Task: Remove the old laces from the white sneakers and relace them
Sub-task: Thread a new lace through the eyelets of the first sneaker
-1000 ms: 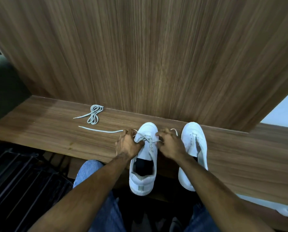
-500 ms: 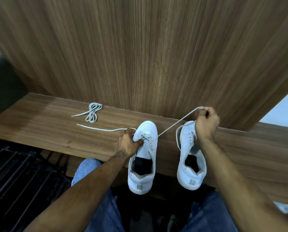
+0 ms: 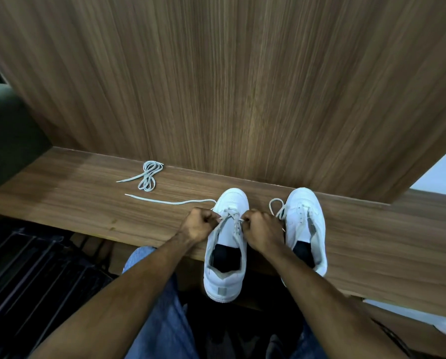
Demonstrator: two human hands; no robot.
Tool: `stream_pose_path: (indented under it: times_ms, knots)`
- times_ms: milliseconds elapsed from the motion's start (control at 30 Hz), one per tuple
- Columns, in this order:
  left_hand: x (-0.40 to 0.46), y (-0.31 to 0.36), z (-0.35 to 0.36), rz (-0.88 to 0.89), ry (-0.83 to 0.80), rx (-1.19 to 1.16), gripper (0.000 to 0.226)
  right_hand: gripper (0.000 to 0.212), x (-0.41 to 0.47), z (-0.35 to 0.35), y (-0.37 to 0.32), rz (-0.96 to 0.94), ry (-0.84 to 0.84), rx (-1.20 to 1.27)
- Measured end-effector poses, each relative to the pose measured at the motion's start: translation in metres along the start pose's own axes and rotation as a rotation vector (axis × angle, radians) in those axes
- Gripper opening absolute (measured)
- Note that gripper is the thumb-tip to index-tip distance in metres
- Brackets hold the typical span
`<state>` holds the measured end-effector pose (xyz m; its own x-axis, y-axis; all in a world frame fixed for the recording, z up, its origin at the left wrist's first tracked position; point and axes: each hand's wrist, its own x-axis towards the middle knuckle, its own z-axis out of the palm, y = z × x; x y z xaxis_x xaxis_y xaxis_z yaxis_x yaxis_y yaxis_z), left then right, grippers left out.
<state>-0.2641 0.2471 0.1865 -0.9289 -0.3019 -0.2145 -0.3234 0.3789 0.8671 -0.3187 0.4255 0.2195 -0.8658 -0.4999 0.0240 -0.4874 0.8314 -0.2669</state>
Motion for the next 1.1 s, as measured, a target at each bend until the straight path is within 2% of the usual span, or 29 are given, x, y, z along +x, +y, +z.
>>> stream_pose_path:
  times_ms: [133, 233, 300, 400, 533, 600, 667, 767, 833, 933, 1000, 1100]
  knots:
    - [0.001, 0.008, -0.001, -0.008, 0.078, 0.23, 0.014, 0.024, 0.002, 0.0, 0.001, 0.027, -0.014, -0.005]
    - [-0.001, 0.019, -0.005, -0.043, 0.215, 0.594, 0.01, 0.023, 0.004, -0.005, 0.016, -0.001, -0.011, -0.172]
    - [0.002, 0.014, -0.008, -0.073, 0.256, 0.783, 0.027, 0.023, 0.003, -0.008, 0.026, -0.058, 0.004, -0.295]
    - [0.008, 0.008, -0.01, -0.119, 0.26, 0.879, 0.036, 0.021, 0.003, -0.007, 0.03, -0.14, 0.018, -0.381]
    - [0.011, 0.008, -0.008, -0.182, 0.258, 0.811, 0.034, 0.02, 0.004, -0.007, 0.03, -0.133, -0.027, -0.321]
    - [0.011, 0.009, -0.01, -0.218, 0.257, 0.718, 0.031, 0.018, 0.004, -0.01, 0.033, -0.046, -0.09, -0.085]
    - [0.005, 0.014, -0.013, -0.174, 0.268, 0.647, 0.027, 0.022, 0.005, -0.021, 0.036, 0.087, -0.203, 0.29]
    - [-0.007, 0.037, -0.011, 0.073, 0.317, 0.441, 0.004, 0.028, 0.004, -0.049, 0.036, 0.217, -0.224, 0.817]
    - [-0.011, 0.05, -0.004, 0.189, 0.217, 0.309, 0.015, 0.028, 0.005, -0.066, 0.03, 0.283, -0.195, 1.112]
    - [-0.014, 0.067, 0.016, 0.303, -0.005, 0.122, 0.012, 0.023, 0.011, -0.085, 0.014, 0.36, -0.132, 1.371]
    - [-0.022, 0.085, 0.028, 0.325, -0.088, -0.033, 0.014, 0.021, 0.016, -0.094, 0.001, 0.398, -0.058, 1.525]
    - [-0.032, 0.103, 0.041, 0.18, -0.173, -0.292, 0.016, 0.016, 0.019, -0.101, -0.013, 0.451, 0.035, 1.66]
